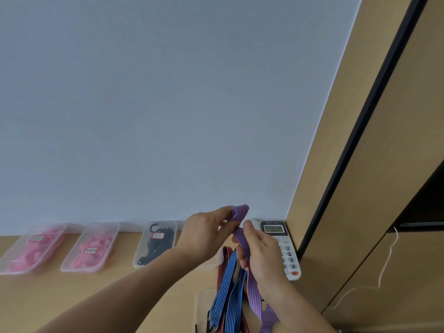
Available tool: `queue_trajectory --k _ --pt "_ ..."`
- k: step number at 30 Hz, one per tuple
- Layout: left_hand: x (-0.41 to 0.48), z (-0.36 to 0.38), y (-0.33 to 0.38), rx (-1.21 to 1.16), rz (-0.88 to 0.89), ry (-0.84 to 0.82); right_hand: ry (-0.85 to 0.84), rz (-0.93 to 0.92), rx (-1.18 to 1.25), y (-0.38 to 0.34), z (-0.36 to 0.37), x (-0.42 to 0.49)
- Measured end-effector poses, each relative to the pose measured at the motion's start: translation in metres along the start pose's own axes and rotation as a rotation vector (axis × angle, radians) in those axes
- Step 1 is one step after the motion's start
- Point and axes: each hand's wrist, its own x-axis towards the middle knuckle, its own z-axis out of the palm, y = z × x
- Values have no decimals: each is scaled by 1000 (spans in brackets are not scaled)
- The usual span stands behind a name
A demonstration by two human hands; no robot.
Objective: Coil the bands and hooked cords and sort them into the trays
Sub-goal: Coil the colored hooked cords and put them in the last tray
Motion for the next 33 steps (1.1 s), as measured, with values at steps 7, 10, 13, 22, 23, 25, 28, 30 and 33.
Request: queue_trajectory --k 7,10,13,22,23,25,28,30,33 --pt "-6 -4 -16 193 419 87 -67 0 79 -4 3 -1" --pt "-6 -5 -20 118 457 57 -83 -32 61 -6 4 -1" --pt "-6 -6 -24 49 444 11 -114 -34 130 -6 5 0" --pt "-5 -3 -13 -54 228 -94 -30 -116 85 -4 -1 4" --pt "-4 -1 -7 -193 63 -122 -18 -150 59 -5 -1 4" --pt "2 -3 6 -581 -361 -176 4 -220 -8 -6 -2 5" --pt "15 -11 14 -1013 -696 -357 2 -291 -108 -6 -5 6" --pt "16 -17 16 -1031 -636 -484 -10 -289 -125 -4 -6 5" --pt "16 -14 12 -1027 -652 -422 5 -243 -133 1 -6 4"
